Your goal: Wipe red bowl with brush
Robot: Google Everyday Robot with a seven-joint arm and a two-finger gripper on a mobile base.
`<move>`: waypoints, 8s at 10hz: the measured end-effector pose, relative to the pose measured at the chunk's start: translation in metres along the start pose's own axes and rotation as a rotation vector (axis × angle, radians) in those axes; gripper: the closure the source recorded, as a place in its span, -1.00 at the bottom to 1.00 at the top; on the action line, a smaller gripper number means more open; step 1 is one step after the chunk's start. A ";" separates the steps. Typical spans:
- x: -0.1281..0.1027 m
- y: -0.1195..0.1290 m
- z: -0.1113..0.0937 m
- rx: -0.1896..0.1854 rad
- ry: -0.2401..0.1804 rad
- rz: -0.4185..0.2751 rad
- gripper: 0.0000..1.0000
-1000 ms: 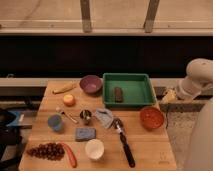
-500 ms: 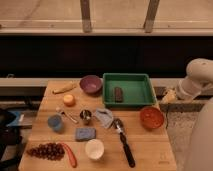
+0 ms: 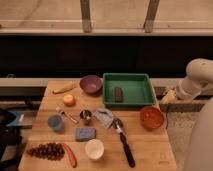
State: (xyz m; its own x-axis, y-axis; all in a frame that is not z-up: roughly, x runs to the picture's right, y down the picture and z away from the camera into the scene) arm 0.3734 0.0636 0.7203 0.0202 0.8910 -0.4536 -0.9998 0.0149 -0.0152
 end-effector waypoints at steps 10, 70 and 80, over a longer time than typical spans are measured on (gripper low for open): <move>0.015 0.207 -0.013 -0.081 -0.014 -0.494 -0.44; 0.118 0.082 0.069 -0.033 0.272 -0.142 1.00; 0.064 0.075 0.082 0.011 0.283 -0.167 1.00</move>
State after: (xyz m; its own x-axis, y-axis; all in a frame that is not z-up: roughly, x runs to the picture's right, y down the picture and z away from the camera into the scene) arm 0.2992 0.1592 0.7627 0.1835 0.7142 -0.6755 -0.9824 0.1569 -0.1010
